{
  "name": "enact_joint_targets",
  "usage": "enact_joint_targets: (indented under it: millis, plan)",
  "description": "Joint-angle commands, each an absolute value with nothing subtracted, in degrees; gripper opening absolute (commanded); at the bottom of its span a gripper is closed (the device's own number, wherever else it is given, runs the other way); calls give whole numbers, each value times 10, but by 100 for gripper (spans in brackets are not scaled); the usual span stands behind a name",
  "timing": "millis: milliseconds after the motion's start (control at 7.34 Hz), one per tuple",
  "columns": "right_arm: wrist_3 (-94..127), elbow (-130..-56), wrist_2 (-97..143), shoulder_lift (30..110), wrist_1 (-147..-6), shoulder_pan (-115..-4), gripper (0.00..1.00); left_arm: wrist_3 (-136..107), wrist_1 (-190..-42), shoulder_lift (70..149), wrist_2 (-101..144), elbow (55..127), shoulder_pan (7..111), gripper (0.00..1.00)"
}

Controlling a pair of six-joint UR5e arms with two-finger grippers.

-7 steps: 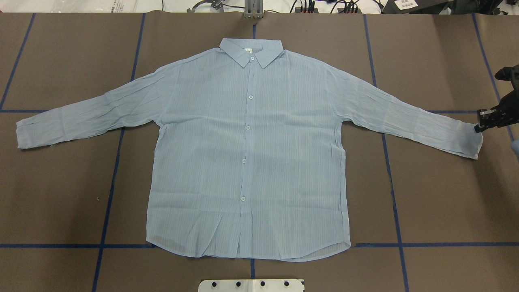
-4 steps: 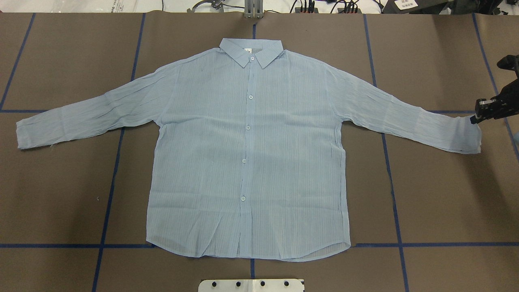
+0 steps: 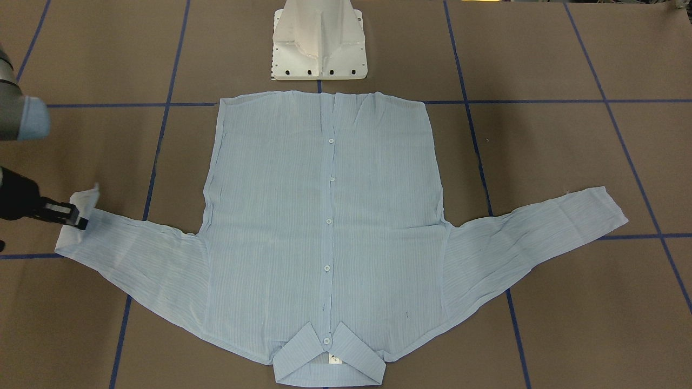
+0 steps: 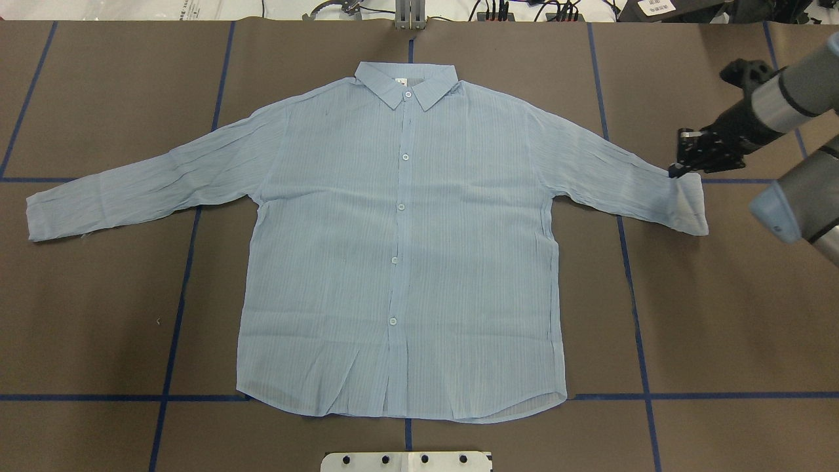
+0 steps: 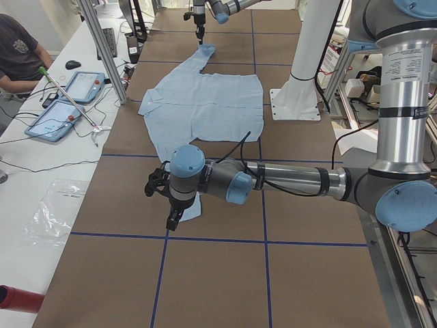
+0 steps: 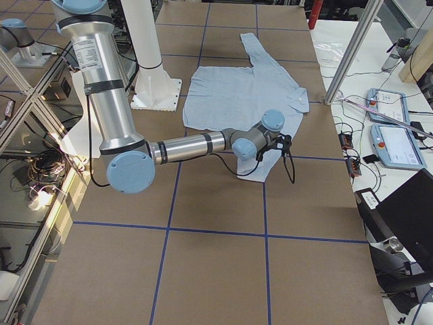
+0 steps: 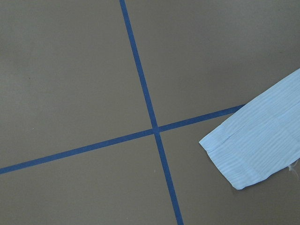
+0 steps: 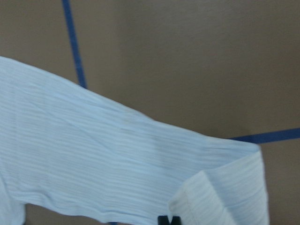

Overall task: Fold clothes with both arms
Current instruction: 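Carry the sleeve with the right gripper across the shirt toward the collar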

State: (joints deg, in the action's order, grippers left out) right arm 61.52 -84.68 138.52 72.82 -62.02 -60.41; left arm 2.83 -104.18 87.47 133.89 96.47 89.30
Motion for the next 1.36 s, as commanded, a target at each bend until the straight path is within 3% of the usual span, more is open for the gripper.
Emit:
enact_joint_targets:
  millis: [0, 409, 1226]
  plan:
    - [794, -811, 1310, 578, -625, -517, 0, 28, -1042, 877, 1339, 964, 893, 100]
    - [914, -650, 1166, 342, -621, -424, 0, 30, -1046, 875, 1339, 963, 895, 100]
    - [933, -582, 1057, 251, -606, -358, 0, 28, -1046, 876, 1339, 969, 896, 100]
